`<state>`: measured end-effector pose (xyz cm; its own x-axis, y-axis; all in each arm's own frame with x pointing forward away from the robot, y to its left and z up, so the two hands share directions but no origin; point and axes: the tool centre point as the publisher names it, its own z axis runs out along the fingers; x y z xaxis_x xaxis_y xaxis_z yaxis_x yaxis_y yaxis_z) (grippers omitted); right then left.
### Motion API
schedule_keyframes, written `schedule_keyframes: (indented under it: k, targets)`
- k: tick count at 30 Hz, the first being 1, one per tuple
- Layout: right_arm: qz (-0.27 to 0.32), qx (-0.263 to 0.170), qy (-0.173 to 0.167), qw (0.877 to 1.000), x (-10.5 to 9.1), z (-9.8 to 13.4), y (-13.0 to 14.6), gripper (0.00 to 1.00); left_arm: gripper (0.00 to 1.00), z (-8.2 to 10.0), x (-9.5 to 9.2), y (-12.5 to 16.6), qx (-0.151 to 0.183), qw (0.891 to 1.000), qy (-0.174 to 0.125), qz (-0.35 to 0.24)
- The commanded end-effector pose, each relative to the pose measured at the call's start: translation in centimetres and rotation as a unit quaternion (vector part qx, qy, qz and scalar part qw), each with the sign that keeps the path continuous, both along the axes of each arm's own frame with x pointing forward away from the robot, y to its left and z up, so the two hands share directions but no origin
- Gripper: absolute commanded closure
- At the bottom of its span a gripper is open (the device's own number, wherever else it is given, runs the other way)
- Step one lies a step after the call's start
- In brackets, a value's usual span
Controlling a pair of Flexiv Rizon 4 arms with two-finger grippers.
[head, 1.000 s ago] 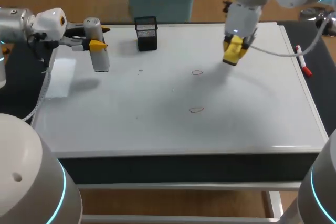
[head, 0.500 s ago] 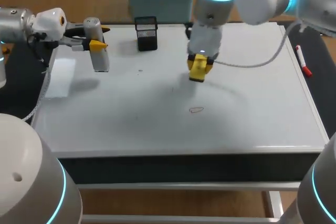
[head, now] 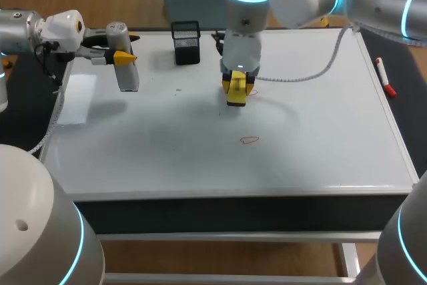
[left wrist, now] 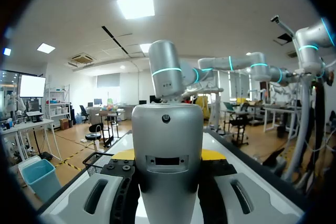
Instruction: Pick up the inspection probe, press it on each red-marked spot on the whiteboard one by one, put down the probe, pick up the eraser, and wipe off all the red marks.
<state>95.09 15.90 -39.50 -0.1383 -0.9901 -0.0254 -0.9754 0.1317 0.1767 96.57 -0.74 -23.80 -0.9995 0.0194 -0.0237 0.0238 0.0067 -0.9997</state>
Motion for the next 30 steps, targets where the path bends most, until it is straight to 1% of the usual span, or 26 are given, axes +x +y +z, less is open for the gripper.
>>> schedule_keyframes:
  k: [1,8,23,30]
  targets:
    - [0.004,-0.008,0.017,1.0,1.2,-0.9,-0.1,1.0,1.0,0.2,-0.2,0.0,0.001,1.0,-0.001,0.002]
    - [0.001,-0.001,0.028,1.0,1.5,-1.7,-0.4,1.0,1.0,0.2,-0.2,0.0,0.001,1.0,-0.001,0.002]
    - [-0.006,-0.009,0.037,0.999,2.1,-2.5,-1.8,1.0,1.0,0.2,-0.2,0.0,0.001,1.0,-0.001,0.002]
    - [-0.027,-0.02,0.032,0.999,2.4,-2.4,-3.6,1.0,1.0,0.2,-0.2,0.0,0.001,1.0,-0.001,0.002]
